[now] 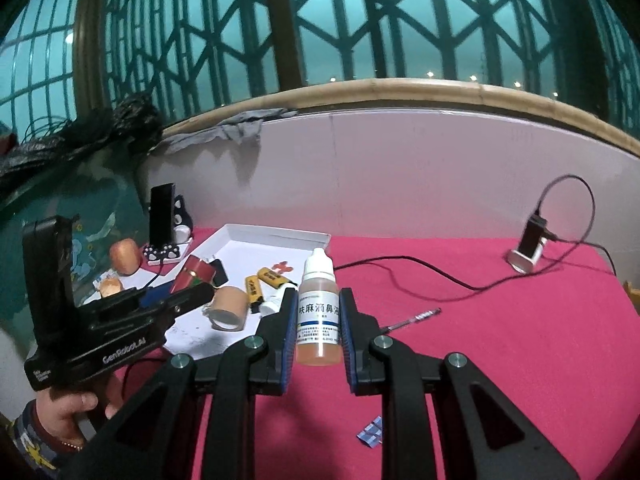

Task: Organize rigid objects

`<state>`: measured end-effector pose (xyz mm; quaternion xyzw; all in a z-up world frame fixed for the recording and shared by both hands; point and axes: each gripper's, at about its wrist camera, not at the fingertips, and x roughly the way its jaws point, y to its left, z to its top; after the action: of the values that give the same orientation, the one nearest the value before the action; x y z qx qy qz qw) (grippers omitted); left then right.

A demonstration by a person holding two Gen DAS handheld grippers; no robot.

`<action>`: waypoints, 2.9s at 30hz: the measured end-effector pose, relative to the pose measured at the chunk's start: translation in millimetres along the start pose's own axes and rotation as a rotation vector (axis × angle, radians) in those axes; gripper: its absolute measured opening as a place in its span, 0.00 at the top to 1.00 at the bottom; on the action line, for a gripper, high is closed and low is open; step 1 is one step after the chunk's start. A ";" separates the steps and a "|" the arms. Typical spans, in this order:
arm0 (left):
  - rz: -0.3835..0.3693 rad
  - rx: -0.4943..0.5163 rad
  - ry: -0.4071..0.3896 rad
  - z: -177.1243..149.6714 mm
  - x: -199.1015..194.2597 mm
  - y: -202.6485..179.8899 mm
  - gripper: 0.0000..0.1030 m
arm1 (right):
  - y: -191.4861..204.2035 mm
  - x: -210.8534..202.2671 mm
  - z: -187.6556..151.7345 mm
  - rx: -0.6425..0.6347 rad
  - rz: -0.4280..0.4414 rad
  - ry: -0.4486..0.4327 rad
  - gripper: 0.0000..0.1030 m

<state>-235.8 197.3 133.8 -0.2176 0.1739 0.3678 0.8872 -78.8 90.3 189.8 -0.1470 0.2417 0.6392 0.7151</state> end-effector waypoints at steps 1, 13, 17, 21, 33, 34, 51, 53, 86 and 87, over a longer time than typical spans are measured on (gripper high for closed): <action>0.009 -0.010 -0.004 1.7 -1.3 6.5 0.72 | 4.2 2.8 2.3 -0.011 0.004 0.003 0.82; 0.106 -0.127 -0.030 5.3 -12.9 76.8 0.72 | 45.3 40.8 21.7 -0.115 0.046 0.049 0.82; 0.129 -0.165 -0.029 2.5 -14.2 98.3 0.72 | 55.0 58.1 26.5 -0.139 0.051 0.072 0.82; 0.160 -0.201 -0.033 3.2 -15.6 121.2 0.72 | 60.5 72.7 31.6 -0.160 0.045 0.089 0.82; 0.157 -0.140 0.015 58.1 26.4 139.7 0.72 | 66.2 136.7 43.9 -0.120 0.042 0.179 0.82; 0.153 -0.136 0.029 62.5 35.6 139.6 0.72 | 67.0 143.6 43.3 -0.121 0.036 0.188 0.82; 0.189 -0.094 0.177 54.1 119.9 137.2 0.72 | 71.5 235.3 21.8 -0.090 -0.026 0.333 0.81; 0.200 -0.093 0.174 53.6 120.1 137.2 0.72 | 72.2 237.4 19.8 -0.087 -0.023 0.339 0.81; 0.356 -0.108 -0.070 43.6 20.7 88.0 0.00 | 52.2 138.8 -4.2 -0.088 -0.078 0.164 0.12; 0.345 -0.108 -0.072 42.4 17.6 83.7 0.00 | 43.3 129.5 -4.4 -0.076 -0.089 0.150 0.12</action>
<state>-278.7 282.4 139.8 -0.2186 0.1568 0.5307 0.8037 -113.6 203.2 121.2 -0.2320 0.2635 0.6027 0.7166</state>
